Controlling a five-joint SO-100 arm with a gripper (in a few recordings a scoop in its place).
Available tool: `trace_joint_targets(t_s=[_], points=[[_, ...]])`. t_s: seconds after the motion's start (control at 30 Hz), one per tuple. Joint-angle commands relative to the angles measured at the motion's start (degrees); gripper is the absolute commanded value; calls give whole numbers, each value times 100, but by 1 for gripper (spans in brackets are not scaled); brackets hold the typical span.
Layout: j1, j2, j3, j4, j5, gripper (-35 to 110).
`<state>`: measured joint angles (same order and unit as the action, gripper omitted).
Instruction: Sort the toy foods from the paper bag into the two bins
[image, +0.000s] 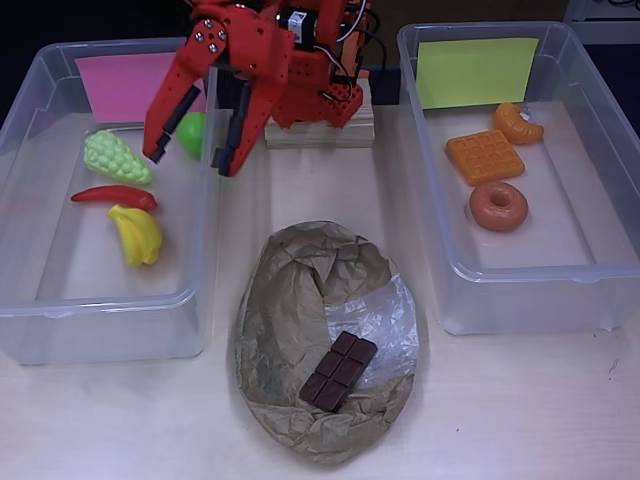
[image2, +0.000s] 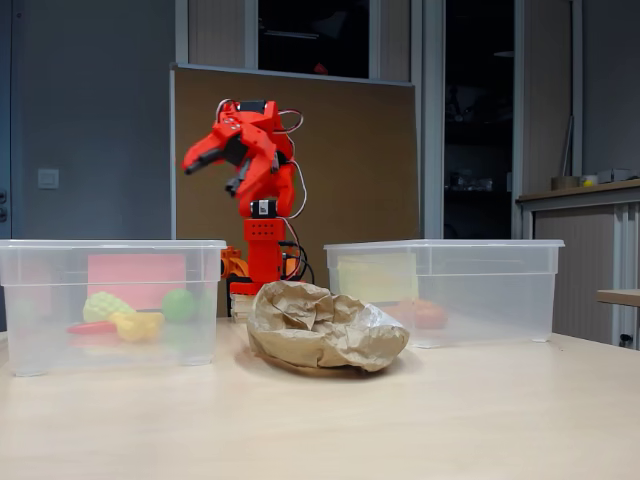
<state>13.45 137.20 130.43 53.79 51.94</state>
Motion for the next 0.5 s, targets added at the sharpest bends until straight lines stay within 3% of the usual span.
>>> trace_joint_targets(t_s=[0.0,0.47], points=[[-439,-1160,-712,220,378,26],[-2127,-5599,-3516,861,2927,24]])
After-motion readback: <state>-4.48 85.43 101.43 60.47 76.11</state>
